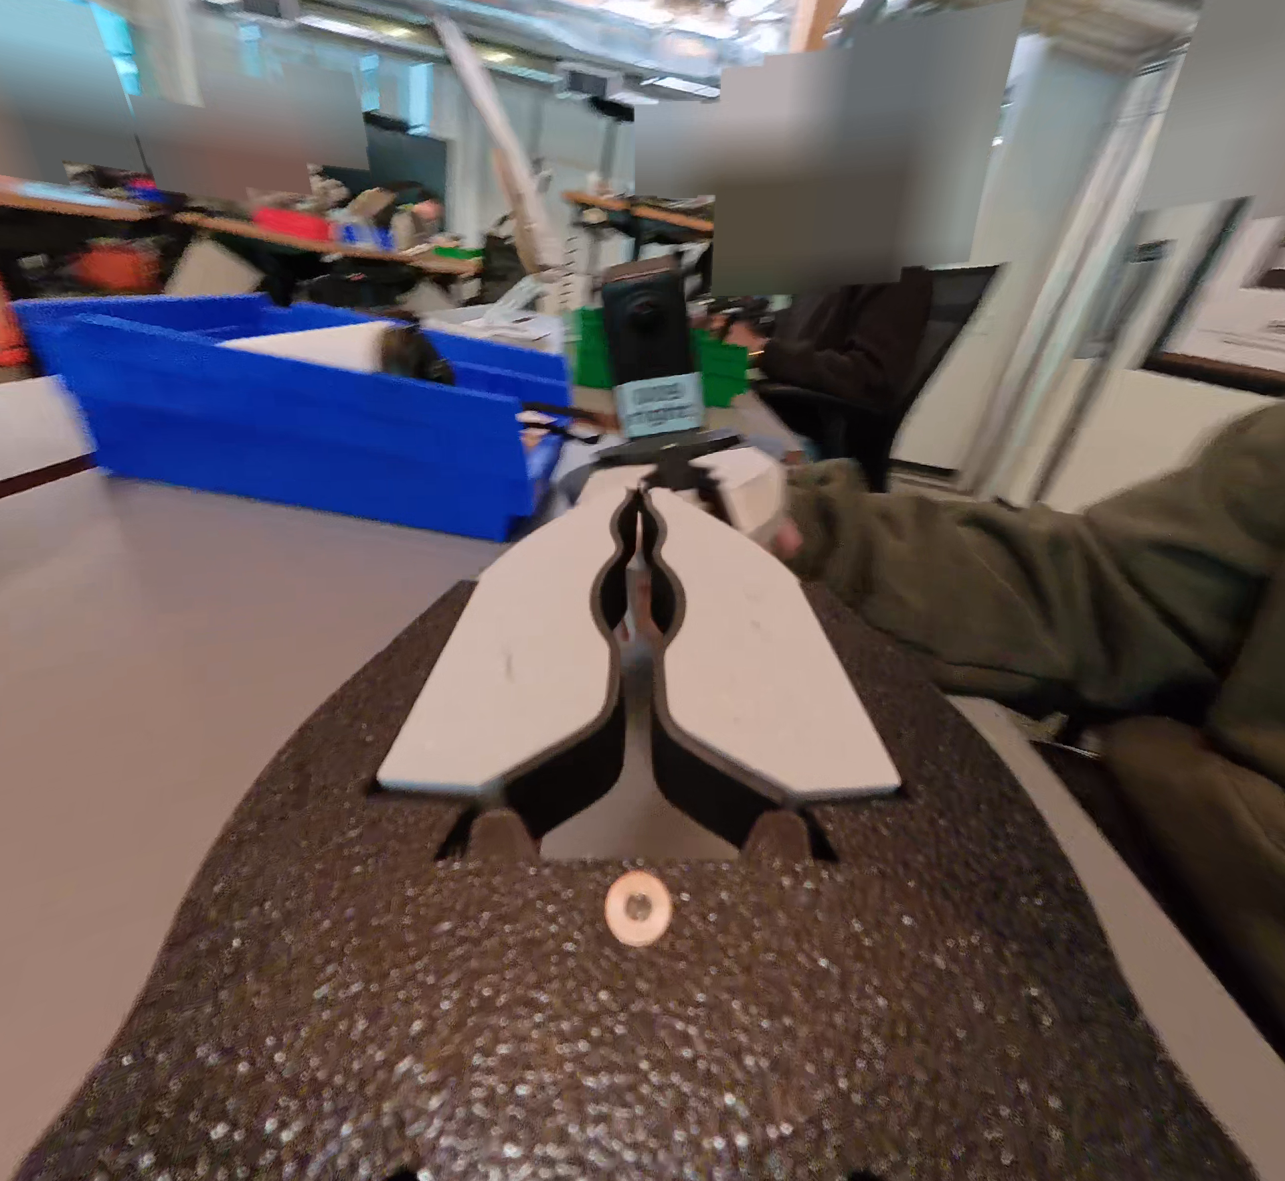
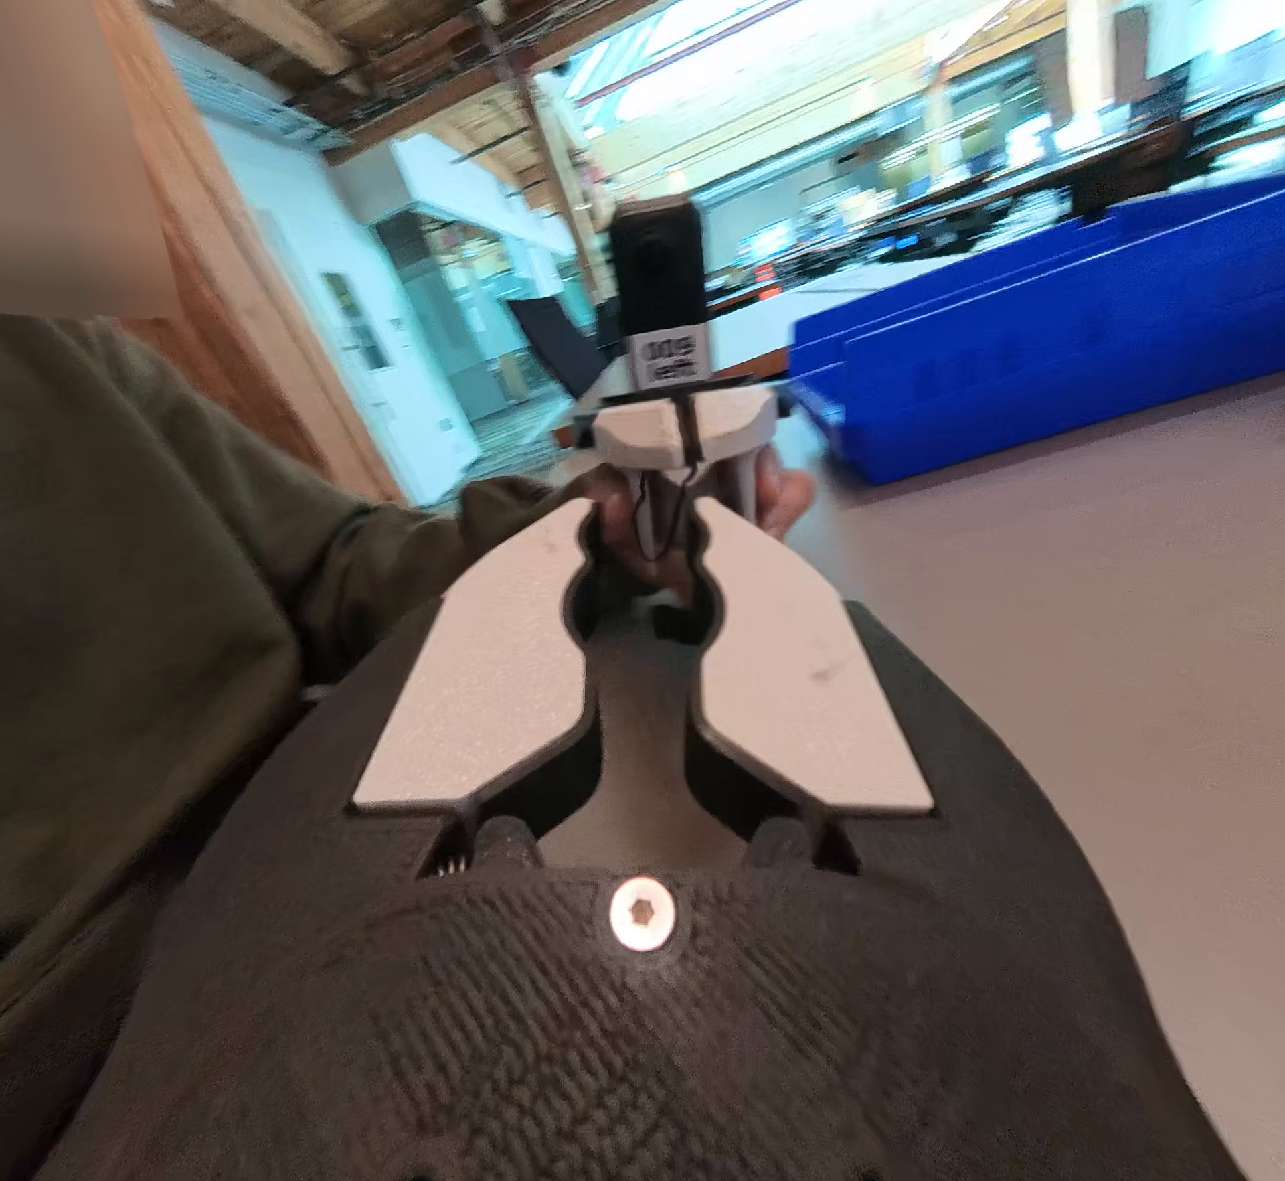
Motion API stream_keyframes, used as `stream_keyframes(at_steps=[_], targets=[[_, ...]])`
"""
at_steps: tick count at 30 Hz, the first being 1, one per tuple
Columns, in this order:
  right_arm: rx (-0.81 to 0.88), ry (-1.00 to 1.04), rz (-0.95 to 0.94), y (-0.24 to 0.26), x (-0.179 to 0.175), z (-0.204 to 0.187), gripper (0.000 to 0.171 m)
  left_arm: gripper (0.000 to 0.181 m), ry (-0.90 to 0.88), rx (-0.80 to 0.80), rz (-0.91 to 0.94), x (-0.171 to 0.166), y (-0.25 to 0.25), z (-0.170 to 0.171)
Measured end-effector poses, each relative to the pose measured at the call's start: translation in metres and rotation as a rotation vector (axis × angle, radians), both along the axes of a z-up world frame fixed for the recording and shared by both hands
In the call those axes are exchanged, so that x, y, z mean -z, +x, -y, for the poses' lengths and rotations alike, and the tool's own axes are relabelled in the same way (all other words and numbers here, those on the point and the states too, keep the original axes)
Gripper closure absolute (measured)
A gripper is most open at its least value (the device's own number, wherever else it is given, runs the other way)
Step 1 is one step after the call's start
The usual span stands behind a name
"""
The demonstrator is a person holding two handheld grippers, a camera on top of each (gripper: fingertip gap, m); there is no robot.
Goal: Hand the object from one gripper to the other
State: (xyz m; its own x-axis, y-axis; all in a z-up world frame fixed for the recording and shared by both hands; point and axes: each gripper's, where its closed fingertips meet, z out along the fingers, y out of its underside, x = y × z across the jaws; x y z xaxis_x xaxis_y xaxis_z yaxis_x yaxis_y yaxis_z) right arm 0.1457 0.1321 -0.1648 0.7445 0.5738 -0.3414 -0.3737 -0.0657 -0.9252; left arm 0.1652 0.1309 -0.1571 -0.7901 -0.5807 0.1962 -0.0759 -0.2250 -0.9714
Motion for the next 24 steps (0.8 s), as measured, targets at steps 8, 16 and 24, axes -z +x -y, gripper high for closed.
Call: stream_keyframes(at_steps=[8, 16, 24], targets=[[0.664, 0.095, 0.822, 0.051, 0.012, -0.017, 0.134, 0.181, 0.008, -0.511, -0.237, 0.033, 0.046, -0.054], [0.734, 0.027, 1.086, 0.044, 0.031, -0.035, 0.140, 0.181, -0.012, -0.598, -0.289, 0.038, 0.051, -0.050], [0.729, 0.002, 1.207, 0.044, 0.039, -0.038, 0.162, 0.181, -0.073, -0.588, -0.288, 0.035, 0.050, -0.049]])
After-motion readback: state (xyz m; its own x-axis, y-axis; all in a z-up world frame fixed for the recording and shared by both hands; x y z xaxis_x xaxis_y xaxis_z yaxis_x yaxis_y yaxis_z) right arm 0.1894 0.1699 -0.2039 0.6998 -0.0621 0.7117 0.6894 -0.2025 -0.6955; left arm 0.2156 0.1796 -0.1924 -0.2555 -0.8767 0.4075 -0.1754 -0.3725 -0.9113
